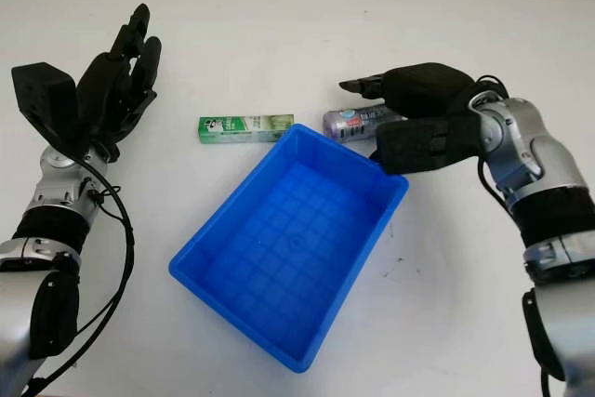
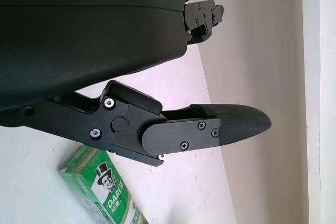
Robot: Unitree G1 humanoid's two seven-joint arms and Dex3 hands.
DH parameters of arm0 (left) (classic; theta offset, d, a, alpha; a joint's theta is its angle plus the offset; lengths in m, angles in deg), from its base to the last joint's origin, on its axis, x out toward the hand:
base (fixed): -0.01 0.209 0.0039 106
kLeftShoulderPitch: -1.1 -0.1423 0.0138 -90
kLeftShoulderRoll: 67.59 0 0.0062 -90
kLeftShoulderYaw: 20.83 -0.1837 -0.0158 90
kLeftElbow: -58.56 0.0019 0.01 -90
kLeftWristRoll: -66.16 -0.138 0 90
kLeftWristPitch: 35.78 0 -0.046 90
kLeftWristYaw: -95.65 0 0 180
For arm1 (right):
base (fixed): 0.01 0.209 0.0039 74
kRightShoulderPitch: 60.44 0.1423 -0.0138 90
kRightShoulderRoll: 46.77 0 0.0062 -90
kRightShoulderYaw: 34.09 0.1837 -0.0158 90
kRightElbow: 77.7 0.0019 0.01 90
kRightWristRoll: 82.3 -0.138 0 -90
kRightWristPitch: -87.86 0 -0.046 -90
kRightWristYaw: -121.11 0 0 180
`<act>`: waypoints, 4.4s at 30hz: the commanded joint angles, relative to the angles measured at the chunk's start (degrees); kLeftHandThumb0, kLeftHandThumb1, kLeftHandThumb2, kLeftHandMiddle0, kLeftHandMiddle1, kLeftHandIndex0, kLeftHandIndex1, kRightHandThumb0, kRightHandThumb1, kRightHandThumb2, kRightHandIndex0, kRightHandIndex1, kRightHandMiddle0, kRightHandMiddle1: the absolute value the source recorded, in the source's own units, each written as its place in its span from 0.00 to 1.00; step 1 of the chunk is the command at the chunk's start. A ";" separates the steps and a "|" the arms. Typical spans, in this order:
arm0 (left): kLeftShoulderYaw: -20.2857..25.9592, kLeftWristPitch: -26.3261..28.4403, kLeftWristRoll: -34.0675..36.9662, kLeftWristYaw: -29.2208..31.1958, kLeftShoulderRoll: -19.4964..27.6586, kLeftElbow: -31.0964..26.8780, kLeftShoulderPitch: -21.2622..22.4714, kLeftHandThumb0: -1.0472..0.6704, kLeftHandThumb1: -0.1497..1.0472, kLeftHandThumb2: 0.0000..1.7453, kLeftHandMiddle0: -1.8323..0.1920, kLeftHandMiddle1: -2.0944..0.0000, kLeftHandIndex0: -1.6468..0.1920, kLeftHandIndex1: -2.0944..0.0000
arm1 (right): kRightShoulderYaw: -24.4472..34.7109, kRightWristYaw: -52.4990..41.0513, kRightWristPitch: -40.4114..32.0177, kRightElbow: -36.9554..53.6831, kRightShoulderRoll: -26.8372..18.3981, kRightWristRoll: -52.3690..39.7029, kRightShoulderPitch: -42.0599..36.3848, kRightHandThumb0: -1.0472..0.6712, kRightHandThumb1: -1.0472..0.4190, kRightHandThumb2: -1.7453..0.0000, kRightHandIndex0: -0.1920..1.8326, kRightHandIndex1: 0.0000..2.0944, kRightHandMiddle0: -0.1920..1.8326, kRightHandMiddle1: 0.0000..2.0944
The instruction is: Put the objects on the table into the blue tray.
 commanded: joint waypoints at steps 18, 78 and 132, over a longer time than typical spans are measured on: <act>-1.31 0.53 -1.03 -1.30 -0.13 -0.69 -0.04 0.14 1.00 0.30 0.98 0.97 0.98 0.97 | -5.41 24.85 8.29 -9.74 -0.25 10.37 3.44 0.33 0.03 0.97 0.32 1.00 0.25 1.00; -1.43 0.64 -1.40 -1.26 -0.56 -0.75 0.09 0.15 1.00 0.31 0.98 0.98 0.99 0.98 | 26.87 -11.66 -31.82 43.70 12.50 -45.26 -12.01 0.19 0.00 0.78 0.03 0.02 0.06 0.01; -31.26 -8.93 -35.32 5.23 8.59 -6.67 8.83 0.20 0.84 0.03 0.87 0.96 0.87 0.95 | 30.08 4.43 -42.96 35.71 15.65 -42.66 -20.29 0.23 0.00 0.64 0.00 0.00 0.00 0.00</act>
